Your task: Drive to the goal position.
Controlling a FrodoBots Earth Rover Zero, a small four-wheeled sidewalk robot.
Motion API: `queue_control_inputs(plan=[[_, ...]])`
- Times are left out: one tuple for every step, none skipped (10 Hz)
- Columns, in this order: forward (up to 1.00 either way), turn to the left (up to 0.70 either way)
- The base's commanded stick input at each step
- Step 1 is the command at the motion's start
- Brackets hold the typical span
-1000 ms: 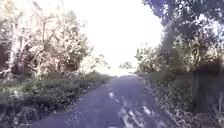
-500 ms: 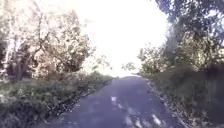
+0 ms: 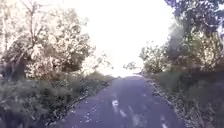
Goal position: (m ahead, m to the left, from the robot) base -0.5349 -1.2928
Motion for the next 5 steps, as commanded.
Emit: queue_control_inputs(plan=[[0.5,0.0],[0.5,0.0],[0.5,0.0],[0.5,0.0],[0.5,0.0]])
